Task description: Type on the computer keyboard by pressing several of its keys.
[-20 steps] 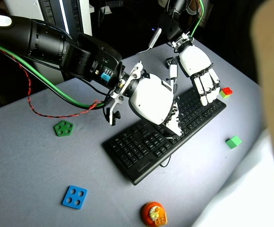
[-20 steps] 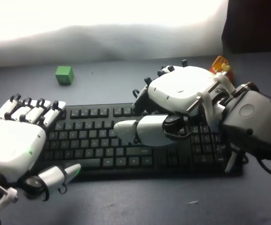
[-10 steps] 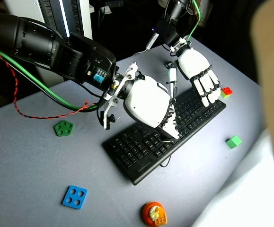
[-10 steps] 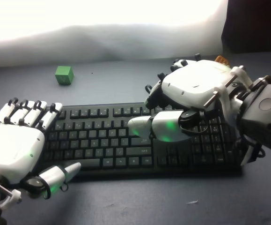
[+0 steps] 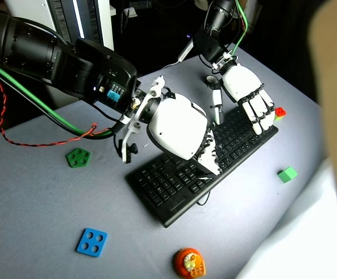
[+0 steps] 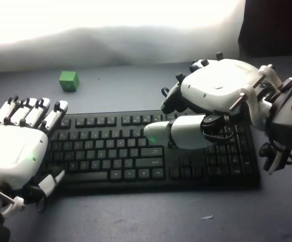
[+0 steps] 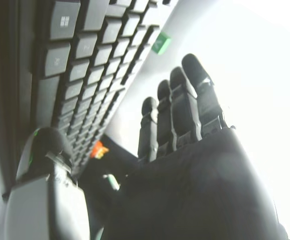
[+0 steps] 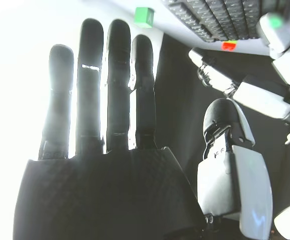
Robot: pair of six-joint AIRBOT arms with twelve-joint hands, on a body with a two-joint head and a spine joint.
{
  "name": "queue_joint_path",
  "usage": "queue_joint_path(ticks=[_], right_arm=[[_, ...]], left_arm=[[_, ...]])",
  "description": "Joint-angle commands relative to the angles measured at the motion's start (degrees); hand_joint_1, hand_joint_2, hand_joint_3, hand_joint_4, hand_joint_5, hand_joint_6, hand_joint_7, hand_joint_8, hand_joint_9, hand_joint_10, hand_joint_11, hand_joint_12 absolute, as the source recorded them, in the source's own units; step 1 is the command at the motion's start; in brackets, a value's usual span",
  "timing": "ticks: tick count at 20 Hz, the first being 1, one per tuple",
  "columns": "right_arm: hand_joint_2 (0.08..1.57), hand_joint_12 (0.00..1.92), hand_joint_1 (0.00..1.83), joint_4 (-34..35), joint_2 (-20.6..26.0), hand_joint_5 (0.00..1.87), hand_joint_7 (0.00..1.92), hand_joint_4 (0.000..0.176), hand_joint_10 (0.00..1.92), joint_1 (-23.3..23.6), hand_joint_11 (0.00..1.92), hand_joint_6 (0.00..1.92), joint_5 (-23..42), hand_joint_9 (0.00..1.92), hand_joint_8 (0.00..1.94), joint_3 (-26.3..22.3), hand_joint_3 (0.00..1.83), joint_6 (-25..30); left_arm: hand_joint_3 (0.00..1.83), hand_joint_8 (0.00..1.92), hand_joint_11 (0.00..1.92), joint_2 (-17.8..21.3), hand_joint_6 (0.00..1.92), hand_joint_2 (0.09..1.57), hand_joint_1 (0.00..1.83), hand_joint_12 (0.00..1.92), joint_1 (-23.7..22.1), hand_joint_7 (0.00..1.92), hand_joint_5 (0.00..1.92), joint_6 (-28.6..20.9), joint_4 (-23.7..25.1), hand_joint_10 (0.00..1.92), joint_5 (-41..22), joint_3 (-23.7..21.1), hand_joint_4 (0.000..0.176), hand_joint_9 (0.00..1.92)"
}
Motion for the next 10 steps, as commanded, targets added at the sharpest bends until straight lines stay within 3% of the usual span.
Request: queue_joint_path(ticks=[1,2,5,6,8,9,10], right_arm=[[1.15,1.69,0.0,-2.8,0.5,0.75,0.86,0.0,0.85,0.7,0.19,0.01,2.7,0.57,0.0,-0.4,0.0,0.1],[1.15,1.69,0.0,-2.9,0.9,0.74,0.85,0.0,0.84,0.7,0.18,0.01,2.7,0.57,0.0,-0.6,0.0,0.1],[1.15,1.69,0.0,-2.9,1.4,0.75,0.86,0.0,0.85,0.6,0.2,0.01,2.7,0.58,0.01,-1.1,0.0,0.1],[1.15,1.68,0.0,-2.9,1.5,0.75,0.86,0.0,0.85,0.6,0.19,0.01,2.7,0.57,0.01,-1.2,0.0,0.1],[1.15,1.68,0.0,-2.9,1.7,0.75,0.87,0.0,0.85,0.7,0.19,0.01,2.7,0.57,0.01,-1.2,0.0,0.2],[1.15,1.68,0.0,-2.9,1.7,0.75,0.87,0.0,0.85,0.7,0.19,0.01,2.7,0.57,0.01,-1.2,0.0,0.2],[1.15,1.68,0.0,-2.9,1.8,0.75,0.86,0.0,0.85,0.8,0.18,0.01,2.7,0.57,0.0,-1.2,0.0,0.3]], left_arm=[[0.0,0.0,0.0,-0.5,0.0,0.98,1.09,0.58,-0.1,0.14,0.15,0.8,1.0,0.0,-4.7,0.5,0.076,0.16],[0.0,0.0,0.0,-0.8,0.0,1.0,1.13,0.48,-0.1,0.11,0.13,0.8,1.0,0.0,-4.8,0.7,0.068,0.12],[0.0,0.0,0.0,-1.0,0.0,0.97,1.11,0.55,-0.1,0.13,0.11,0.8,1.0,0.01,-4.8,0.8,0.078,0.15],[0.0,0.0,0.0,-1.0,0.0,0.99,1.03,0.58,-0.1,0.12,0.11,0.8,1.0,0.0,-4.8,0.8,0.076,0.14],[0.02,0.01,0.0,-0.9,0.0,1.08,0.63,0.69,-0.1,0.16,0.12,0.2,1.0,0.01,-4.8,0.8,0.061,0.19],[0.02,0.01,0.0,-0.9,0.0,1.08,0.63,0.69,-0.1,0.16,0.12,-0.1,1.0,0.01,-4.8,0.7,0.061,0.19],[0.02,0.01,0.0,-0.8,0.0,1.12,0.31,0.73,-0.3,0.19,0.13,-0.7,0.9,0.01,-4.6,0.7,0.066,0.2]])
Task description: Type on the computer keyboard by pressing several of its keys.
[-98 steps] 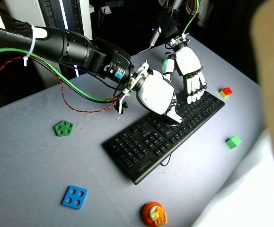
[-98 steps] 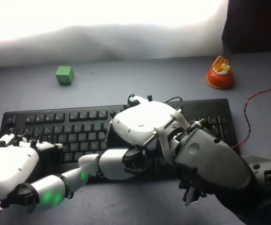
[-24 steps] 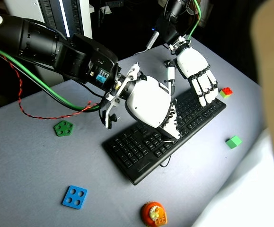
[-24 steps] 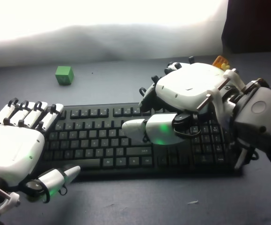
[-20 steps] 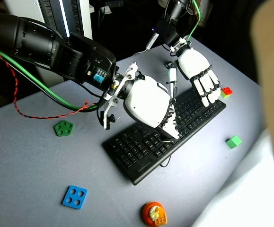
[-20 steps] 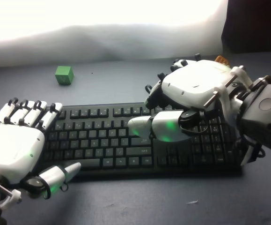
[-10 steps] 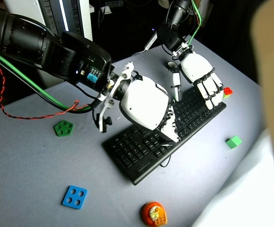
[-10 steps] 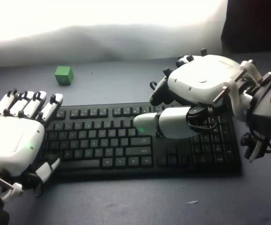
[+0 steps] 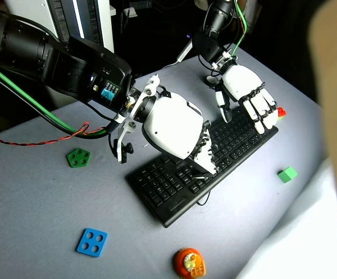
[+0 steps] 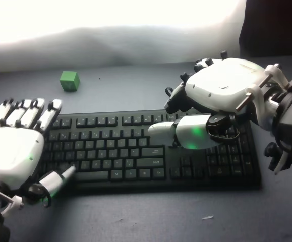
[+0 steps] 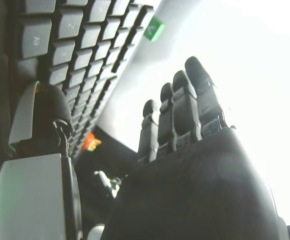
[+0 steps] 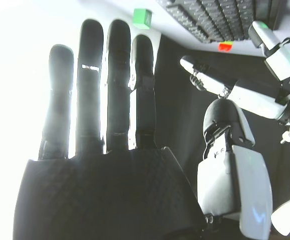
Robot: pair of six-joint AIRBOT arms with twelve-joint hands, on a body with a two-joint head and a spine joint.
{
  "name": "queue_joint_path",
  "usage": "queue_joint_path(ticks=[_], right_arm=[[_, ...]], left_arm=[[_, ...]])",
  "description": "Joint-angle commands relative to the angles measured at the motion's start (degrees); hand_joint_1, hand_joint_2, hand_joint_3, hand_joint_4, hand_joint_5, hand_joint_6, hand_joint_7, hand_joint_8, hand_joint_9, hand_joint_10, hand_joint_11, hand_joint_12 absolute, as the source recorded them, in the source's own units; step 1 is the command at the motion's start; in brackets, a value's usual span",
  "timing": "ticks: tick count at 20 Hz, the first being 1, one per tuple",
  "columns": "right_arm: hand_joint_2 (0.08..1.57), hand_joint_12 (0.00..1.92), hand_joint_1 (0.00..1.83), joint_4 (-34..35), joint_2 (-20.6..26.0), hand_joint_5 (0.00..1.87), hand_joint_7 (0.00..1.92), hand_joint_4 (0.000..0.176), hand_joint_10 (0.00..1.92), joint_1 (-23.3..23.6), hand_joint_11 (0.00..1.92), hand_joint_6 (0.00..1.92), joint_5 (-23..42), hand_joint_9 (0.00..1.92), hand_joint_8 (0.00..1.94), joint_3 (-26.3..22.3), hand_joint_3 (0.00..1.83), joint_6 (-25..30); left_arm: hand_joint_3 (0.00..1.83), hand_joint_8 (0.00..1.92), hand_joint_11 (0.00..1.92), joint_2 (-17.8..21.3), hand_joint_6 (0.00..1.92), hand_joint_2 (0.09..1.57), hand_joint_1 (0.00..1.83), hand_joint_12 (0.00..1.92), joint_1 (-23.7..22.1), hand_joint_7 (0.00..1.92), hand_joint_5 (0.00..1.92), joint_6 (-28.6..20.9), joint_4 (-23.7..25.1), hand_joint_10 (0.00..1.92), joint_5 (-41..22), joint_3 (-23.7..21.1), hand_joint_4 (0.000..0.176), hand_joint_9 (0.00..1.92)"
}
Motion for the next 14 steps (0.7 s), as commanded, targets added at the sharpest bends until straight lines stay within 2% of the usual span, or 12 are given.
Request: queue_joint_path(ticks=[1,2,3,4,6,9,13,14], right_arm=[[1.15,1.68,0.0,-2.6,0.4,0.75,0.87,0.0,0.85,0.8,0.18,0.01,3.0,0.57,0.01,-0.3,0.0,0.4],[1.15,1.68,0.0,-2.6,0.5,0.76,0.87,0.0,0.85,0.8,0.19,0.02,3.0,0.58,0.01,-0.4,0.0,0.4],[1.15,1.67,0.0,-2.6,0.6,0.76,0.88,0.0,0.85,0.8,0.2,0.02,3.0,0.58,0.01,-0.5,0.0,0.3],[1.15,1.67,0.0,-2.6,0.7,0.76,0.87,0.0,0.84,0.8,0.2,0.01,3.0,0.58,0.01,-0.5,0.0,0.3],[1.16,1.69,0.0,-2.6,0.8,0.75,0.87,0.0,0.84,0.7,0.2,0.01,3.0,0.58,0.01,-0.5,0.0,0.3],[1.15,1.7,0.0,-2.6,1.0,0.75,0.87,0.0,0.84,0.6,0.19,0.01,3.3,0.58,0.0,-0.5,0.0,0.4],[1.14,1.7,0.0,-2.6,1.1,0.78,0.89,0.0,0.84,0.6,0.21,0.02,3.6,0.6,0.01,-0.5,0.0,0.7],[1.14,1.7,0.0,-2.6,1.1,0.81,0.91,0.0,0.85,0.7,0.21,0.04,3.6,0.62,0.02,-0.5,0.0,0.7]], left_arm=[[0.02,0.01,0.0,0.0,0.0,1.15,0.13,0.71,-0.5,0.21,0.13,-0.1,3.2,0.01,-4.2,0.0,0.07,0.2],[0.02,0.01,0.0,0.1,0.0,1.16,0.03,0.71,-0.6,0.22,0.13,-0.6,3.0,0.01,-3.7,-0.1,0.068,0.21],[0.01,0.01,0.0,0.3,0.01,1.15,0.0,0.77,-0.7,0.26,0.17,-1.3,2.6,0.02,-3.2,-0.3,0.056,0.25],[0.0,0.02,0.0,0.5,0.02,1.13,0.0,0.85,-0.7,0.29,0.2,-2.1,2.4,0.02,-3.1,-0.5,0.058,0.27],[0.0,0.01,0.0,1.1,0.01,1.1,0.0,0.88,-1.1,0.33,0.22,-2.8,1.8,0.01,-2.3,-1.2,0.061,0.3],[0.0,0.01,0.0,2.5,0.01,1.1,0.0,0.9,-1.9,0.35,0.27,-4.4,1.7,0.01,0.3,-2.2,0.053,0.32],[0.0,0.01,0.0,6.3,0.02,1.1,0.0,1.04,-4.5,0.43,0.32,-5.0,1.7,0.03,5.1,-4.9,0.042,0.4],[0.0,0.03,0.0,7.8,0.03,1.12,0.0,1.09,-5.6,0.49,0.39,-5.0,1.7,0.03,7.3,-5.9,0.035,0.44]])
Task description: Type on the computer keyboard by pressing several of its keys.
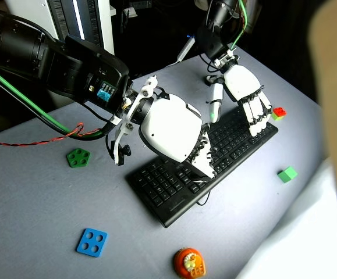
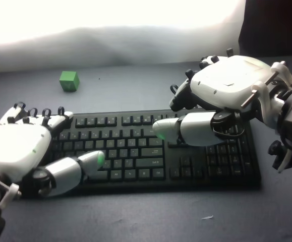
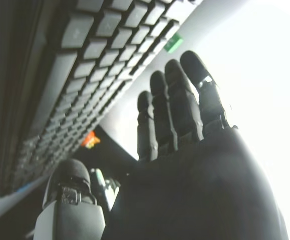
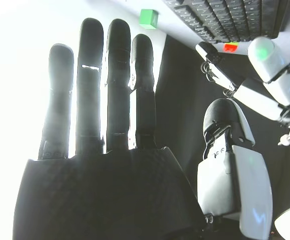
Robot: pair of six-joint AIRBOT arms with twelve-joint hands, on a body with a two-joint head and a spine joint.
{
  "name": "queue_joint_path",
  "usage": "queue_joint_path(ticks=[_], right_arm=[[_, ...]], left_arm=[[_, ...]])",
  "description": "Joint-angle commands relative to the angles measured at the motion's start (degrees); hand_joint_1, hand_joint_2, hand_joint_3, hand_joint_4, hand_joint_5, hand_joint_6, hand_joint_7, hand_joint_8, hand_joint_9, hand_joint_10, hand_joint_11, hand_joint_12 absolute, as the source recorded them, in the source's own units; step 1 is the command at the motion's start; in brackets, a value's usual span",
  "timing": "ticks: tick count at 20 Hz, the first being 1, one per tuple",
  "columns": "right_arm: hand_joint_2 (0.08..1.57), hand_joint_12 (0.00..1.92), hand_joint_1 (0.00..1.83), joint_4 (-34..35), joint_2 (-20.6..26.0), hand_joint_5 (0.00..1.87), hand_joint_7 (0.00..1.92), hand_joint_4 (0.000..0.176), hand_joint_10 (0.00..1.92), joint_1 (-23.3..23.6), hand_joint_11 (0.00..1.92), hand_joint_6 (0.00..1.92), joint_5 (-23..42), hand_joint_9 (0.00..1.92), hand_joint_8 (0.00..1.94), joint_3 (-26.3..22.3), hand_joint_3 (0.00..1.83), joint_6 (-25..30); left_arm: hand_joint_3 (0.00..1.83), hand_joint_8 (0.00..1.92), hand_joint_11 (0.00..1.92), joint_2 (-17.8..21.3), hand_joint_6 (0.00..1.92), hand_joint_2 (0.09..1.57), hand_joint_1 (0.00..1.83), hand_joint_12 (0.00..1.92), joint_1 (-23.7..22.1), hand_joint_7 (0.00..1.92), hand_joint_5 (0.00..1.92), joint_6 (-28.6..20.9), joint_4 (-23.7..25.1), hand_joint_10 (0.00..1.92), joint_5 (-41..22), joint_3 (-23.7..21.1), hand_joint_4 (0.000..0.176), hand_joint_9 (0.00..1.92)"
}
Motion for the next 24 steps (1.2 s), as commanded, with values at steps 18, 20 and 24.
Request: queue_joint_path(ticks=[18,20,24], right_arm=[[1.48,1.92,0.47,-11.8,5.8,1.03,1.25,0.0,1.92,1.0,1.28,1.84,-4.4,1.23,1.74,-2.0,0.04,6.0],[1.13,1.92,0.62,-14.0,7.5,0.96,1.25,0.0,1.92,1.0,1.28,1.92,-5.7,1.24,1.81,-2.8,0.7,7.4],[1.27,1.92,0.52,-17.4,9.5,1.06,1.25,0.0,1.92,0.8,1.28,1.92,-6.2,1.26,1.84,-3.8,0.49,10.9]], left_arm=[[0.42,1.73,0.98,9.0,1.74,1.17,0.78,1.92,-17.7,1.02,0.59,7.0,3.1,1.89,15.4,-4.9,0.12,1.01],[0.61,1.71,0.98,9.3,1.75,1.08,0.8,1.92,-18.0,1.04,0.61,7.0,3.1,1.88,15.4,-4.9,0.114,1.02],[0.67,1.72,0.98,9.7,1.77,1.05,0.79,1.92,-18.5,1.05,0.62,7.1,3.1,1.88,15.4,-5.0,0.133,1.02]])
